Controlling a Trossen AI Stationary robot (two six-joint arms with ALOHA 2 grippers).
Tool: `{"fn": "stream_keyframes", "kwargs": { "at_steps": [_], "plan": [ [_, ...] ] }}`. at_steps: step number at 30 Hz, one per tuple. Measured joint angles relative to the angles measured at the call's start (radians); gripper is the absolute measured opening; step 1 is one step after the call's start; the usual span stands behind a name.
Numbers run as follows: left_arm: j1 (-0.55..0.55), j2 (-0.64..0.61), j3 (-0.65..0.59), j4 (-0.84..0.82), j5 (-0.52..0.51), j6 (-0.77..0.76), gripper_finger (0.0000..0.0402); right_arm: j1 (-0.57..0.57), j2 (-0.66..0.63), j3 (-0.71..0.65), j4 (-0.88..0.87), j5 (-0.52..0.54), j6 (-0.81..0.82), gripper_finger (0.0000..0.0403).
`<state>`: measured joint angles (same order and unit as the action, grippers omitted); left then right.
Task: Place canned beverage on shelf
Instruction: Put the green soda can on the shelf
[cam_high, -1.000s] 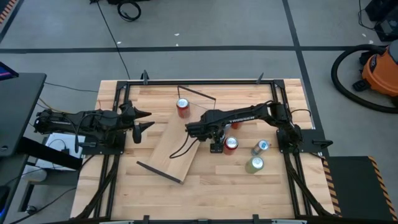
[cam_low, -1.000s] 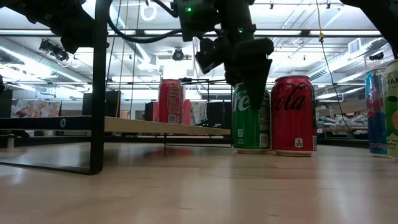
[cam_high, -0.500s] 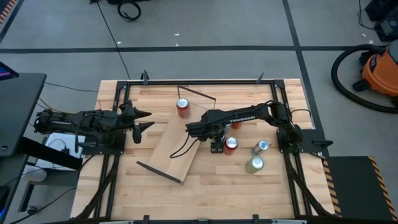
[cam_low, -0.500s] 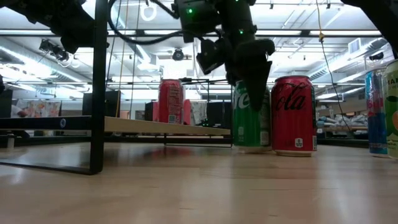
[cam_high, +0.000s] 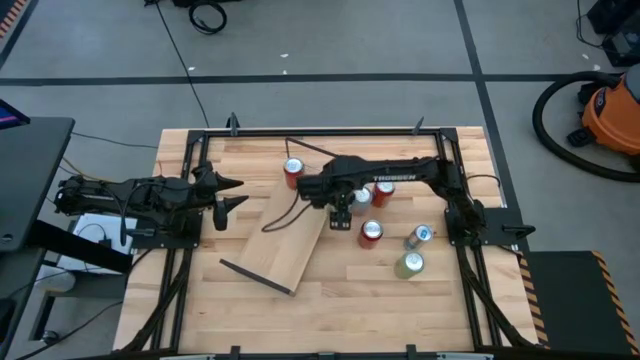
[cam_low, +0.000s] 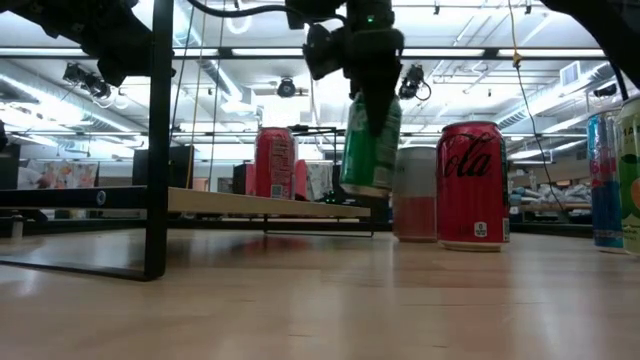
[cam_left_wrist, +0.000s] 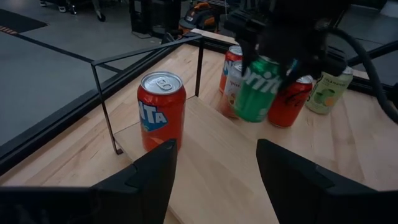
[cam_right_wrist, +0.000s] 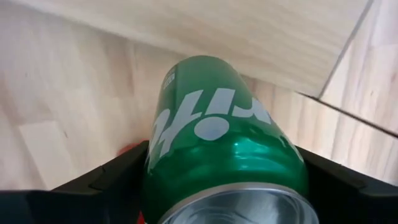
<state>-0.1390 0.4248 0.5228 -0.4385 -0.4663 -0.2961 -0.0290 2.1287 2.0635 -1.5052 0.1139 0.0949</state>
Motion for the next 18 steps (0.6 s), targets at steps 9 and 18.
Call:
{"fn": "stream_keyframes", "kwargs": {
  "at_steps": [9,18],
  "plan": [
    [0.0,0.0,0.0,0.0,0.0,0.0,0.0231,-0.08,-0.001,0.017,0.113,-0.002,-0.034,0.0331],
    [0.0,0.0,0.0,0.0,0.0,0.0,0.0231,-0.135,0.014,0.016,0.189,0.012,-0.017,0.0331]
  ]
}}
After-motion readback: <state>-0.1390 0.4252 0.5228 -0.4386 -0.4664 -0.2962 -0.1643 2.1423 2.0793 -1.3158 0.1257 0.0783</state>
